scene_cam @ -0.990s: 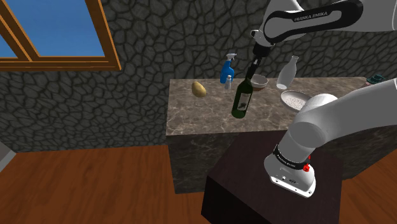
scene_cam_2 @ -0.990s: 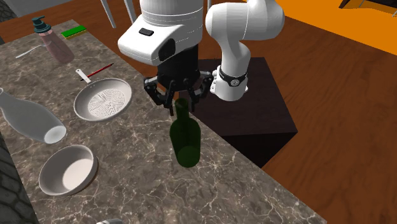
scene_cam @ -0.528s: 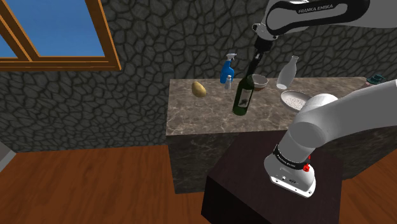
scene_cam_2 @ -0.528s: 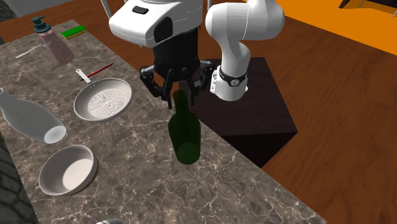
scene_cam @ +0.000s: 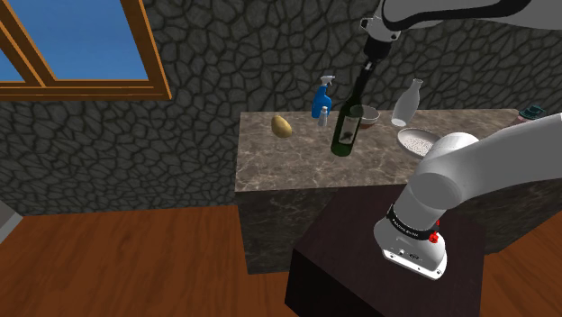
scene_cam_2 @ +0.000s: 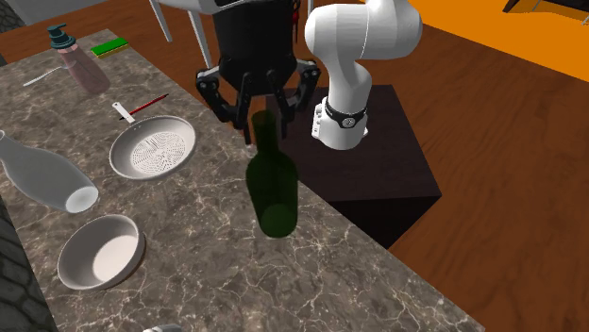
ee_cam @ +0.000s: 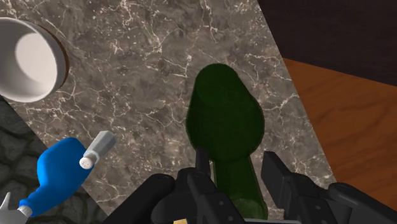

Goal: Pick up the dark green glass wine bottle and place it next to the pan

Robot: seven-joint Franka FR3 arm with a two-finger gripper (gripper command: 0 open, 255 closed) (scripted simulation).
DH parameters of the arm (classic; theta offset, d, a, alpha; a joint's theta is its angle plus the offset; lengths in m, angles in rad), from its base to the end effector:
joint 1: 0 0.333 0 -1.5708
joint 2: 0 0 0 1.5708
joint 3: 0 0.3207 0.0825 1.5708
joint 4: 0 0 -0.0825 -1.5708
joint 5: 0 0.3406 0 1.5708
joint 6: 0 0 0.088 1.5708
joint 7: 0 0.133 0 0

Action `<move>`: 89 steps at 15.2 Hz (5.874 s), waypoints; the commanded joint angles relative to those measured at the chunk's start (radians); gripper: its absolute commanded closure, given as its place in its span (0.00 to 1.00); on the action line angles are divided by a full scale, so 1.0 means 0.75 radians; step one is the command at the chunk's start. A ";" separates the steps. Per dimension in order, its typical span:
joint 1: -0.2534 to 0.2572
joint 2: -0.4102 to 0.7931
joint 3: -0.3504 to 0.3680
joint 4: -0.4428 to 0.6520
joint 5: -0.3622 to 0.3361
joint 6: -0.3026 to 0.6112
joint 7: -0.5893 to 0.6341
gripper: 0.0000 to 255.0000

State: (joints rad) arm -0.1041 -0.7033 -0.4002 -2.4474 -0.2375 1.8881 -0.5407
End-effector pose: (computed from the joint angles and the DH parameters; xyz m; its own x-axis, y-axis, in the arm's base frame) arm 0.2639 -0.1940 0.5125 0.9791 0.1733 0.1062 0.1702 -0.9847 0.0376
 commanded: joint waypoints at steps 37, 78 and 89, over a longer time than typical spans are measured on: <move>0.063 0.190 0.076 0.826 0.103 -0.640 -0.038 1.00; 0.002 0.610 -0.563 1.852 0.152 -1.216 -0.832 1.00; -0.065 0.379 -0.422 1.462 0.020 -1.014 -0.767 1.00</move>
State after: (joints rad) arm -0.1463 -0.3987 -0.7322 -1.3192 -0.2126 1.1137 -1.1261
